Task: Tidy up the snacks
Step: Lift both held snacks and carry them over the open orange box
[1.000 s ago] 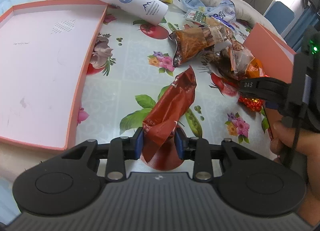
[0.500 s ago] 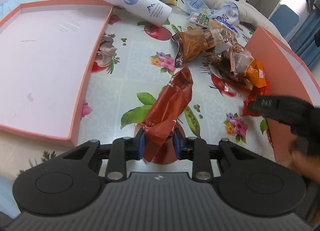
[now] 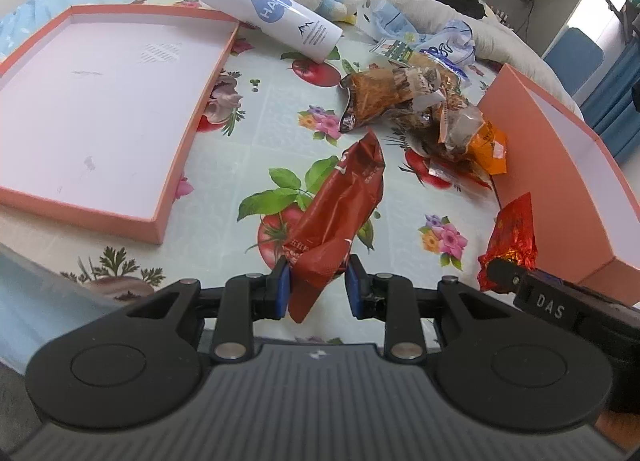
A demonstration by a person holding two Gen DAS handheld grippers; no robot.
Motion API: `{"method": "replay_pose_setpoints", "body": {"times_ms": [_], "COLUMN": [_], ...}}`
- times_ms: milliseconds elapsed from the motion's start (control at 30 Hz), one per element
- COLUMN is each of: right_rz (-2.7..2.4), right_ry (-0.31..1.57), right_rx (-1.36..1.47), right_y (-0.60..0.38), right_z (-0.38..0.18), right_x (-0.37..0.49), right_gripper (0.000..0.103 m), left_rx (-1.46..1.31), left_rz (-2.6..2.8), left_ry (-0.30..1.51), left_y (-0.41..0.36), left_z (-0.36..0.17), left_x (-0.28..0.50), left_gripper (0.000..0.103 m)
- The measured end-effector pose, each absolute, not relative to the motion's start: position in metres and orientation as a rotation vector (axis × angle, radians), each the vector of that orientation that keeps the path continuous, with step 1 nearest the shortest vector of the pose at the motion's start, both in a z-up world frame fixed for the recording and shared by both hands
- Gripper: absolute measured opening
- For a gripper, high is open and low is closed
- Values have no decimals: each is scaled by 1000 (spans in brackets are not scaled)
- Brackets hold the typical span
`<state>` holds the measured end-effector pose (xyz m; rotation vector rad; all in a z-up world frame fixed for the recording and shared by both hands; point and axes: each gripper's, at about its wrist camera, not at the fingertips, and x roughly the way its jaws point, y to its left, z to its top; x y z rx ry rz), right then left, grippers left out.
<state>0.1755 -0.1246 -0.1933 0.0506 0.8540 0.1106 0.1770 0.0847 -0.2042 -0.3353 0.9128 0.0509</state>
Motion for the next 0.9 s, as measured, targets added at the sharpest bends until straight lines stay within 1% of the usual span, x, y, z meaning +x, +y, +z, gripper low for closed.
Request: {"method": "replay_pose_setpoints", "body": {"times_ms": [167, 433, 900], "right_rz": [144, 192, 210], "right_ry": [842, 791, 649], "right_rx": [70, 109, 146], "right_y": [-135, -145, -178], "right_z": [-186, -155, -87], "right_x": [170, 168, 171], "right_gripper": [24, 24, 24], "left_rx": [-323, -328, -314], "left_rz": [59, 48, -10], "left_ry": [909, 880, 755], "left_y": [78, 70, 44], "left_z": [-193, -165, -84], "left_x": [174, 176, 191], "left_gripper": [32, 32, 32]}}
